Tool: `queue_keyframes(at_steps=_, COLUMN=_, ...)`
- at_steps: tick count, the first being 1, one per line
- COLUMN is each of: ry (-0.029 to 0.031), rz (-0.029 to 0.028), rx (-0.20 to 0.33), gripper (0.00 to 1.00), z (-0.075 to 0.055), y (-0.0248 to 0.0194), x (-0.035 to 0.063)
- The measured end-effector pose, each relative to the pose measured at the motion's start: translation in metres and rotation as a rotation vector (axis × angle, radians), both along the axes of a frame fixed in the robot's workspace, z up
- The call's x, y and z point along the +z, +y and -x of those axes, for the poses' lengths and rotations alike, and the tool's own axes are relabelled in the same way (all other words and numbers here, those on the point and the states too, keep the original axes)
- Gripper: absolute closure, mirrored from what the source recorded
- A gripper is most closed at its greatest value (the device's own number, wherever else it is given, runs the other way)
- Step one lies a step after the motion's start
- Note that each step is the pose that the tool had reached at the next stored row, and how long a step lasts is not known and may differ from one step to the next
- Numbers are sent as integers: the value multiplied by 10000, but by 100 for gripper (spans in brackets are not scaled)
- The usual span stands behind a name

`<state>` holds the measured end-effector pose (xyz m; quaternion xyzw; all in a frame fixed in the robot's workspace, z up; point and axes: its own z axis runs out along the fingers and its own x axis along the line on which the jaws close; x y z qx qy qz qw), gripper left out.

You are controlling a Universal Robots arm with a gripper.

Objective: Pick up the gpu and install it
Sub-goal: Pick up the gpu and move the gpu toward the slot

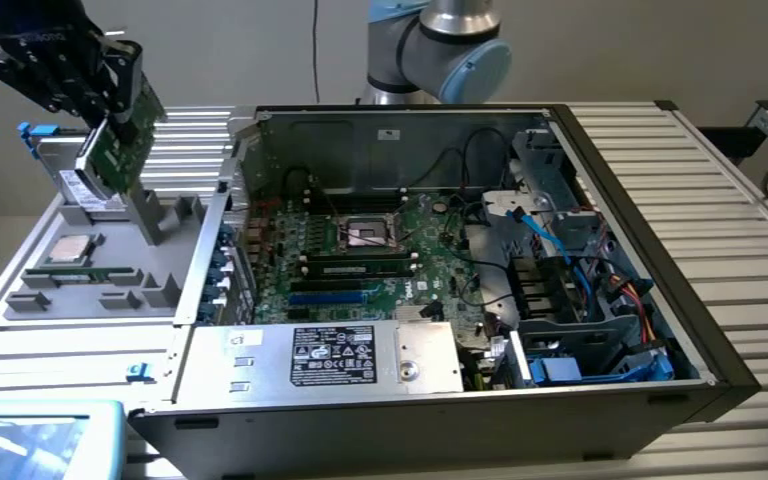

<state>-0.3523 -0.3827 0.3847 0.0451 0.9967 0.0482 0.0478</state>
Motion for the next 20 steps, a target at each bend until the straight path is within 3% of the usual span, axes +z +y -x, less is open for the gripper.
queue_keyframes(at_steps=3, ry=69, rz=0, rx=0, gripper=71, z=-56, y=-4, x=113)
queue_keyframes(at_steps=8, ry=277, rz=0, rx=0, gripper=71, z=-179, y=-20, x=226)
queue_keyframes(at_steps=15, ry=357, rz=1, rx=1, gripper=71, z=-466, y=-73, x=386)
queue_keyframes(at_steps=20, ry=530, rz=0, rx=0, gripper=71, z=-638, y=-107, x=406)
